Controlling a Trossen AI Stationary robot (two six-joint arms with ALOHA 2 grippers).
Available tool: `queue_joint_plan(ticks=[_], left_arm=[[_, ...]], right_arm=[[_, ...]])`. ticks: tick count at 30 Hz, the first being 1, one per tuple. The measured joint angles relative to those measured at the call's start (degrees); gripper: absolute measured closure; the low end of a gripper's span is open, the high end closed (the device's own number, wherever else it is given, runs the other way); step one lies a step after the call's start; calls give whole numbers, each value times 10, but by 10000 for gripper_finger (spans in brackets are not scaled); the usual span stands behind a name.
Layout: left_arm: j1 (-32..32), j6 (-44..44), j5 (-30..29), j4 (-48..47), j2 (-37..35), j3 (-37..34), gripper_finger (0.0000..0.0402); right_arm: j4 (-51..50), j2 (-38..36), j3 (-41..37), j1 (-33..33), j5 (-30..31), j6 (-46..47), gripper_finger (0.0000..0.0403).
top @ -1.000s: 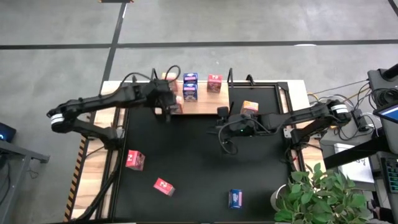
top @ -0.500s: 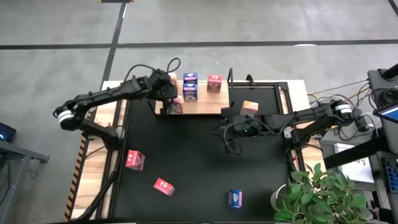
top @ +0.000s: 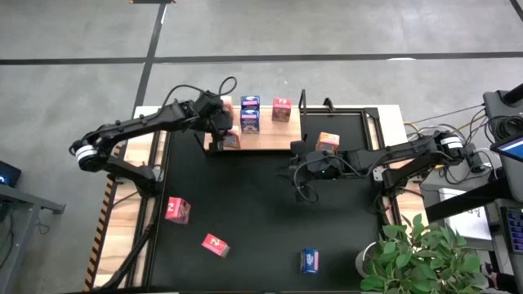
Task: Stack cereal on shelf
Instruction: Put the bottom orange cereal box on the shelf aligned with other orange cereal box
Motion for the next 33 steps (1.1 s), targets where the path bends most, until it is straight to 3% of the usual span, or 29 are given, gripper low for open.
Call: queue_joint_plan(ticks=[7, 16, 22, 33], left_arm=[[24, -13, -33, -13, -13, 0, 256], [72, -1, -31, -17, -23, 0, 256], [105, 0, 14, -10, -22, 0, 256], [113, 7, 12, 6, -15, 0, 255]], right_arm=[[6, 0, 0, 0, 0, 20, 335], [8, 1, -3, 0, 0, 7, 335], [15, 1, -3, 0, -1, 47, 335], [15, 1, -3, 0, -1, 51, 335]])
